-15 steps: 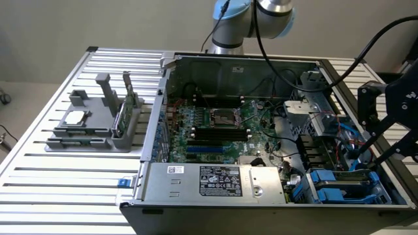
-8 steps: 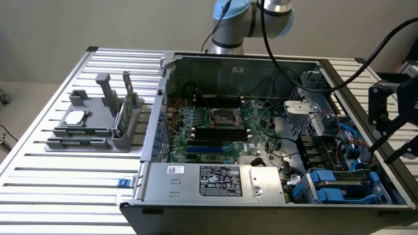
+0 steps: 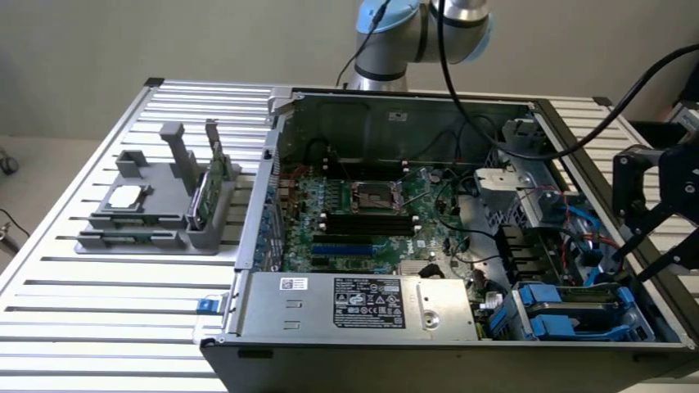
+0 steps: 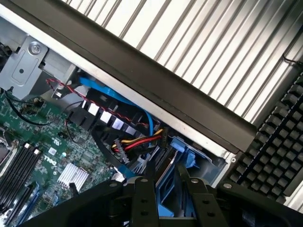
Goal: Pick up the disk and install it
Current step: 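Insert the first disk wire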
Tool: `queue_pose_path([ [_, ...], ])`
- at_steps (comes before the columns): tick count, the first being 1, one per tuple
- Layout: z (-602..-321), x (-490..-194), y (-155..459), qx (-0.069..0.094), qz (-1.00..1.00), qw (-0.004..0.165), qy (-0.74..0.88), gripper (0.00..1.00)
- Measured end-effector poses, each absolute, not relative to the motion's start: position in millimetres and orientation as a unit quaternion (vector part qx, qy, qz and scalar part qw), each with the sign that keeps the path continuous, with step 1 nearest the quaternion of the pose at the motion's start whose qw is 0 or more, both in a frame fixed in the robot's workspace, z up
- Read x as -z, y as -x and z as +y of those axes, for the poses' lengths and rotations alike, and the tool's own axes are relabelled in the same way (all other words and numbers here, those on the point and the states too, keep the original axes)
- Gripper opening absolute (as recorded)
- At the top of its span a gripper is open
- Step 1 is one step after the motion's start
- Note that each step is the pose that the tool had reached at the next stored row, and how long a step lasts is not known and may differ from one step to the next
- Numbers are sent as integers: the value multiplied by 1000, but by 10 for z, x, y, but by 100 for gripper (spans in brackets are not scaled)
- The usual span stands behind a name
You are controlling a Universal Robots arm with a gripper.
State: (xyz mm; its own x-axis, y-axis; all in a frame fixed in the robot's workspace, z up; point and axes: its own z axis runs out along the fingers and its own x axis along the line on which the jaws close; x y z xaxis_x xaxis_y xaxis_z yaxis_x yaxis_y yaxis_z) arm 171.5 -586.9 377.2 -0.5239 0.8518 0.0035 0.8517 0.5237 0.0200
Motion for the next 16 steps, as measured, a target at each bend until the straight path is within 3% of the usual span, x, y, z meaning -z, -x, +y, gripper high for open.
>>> queue_pose_path([
  [5,-5894,-3692,-1723,-13,869,2,-495,31],
  [11,-5931,-3667,-1731,-38,867,-13,-496,31],
  [16,-5983,-3627,-1742,-42,866,-15,-499,31],
])
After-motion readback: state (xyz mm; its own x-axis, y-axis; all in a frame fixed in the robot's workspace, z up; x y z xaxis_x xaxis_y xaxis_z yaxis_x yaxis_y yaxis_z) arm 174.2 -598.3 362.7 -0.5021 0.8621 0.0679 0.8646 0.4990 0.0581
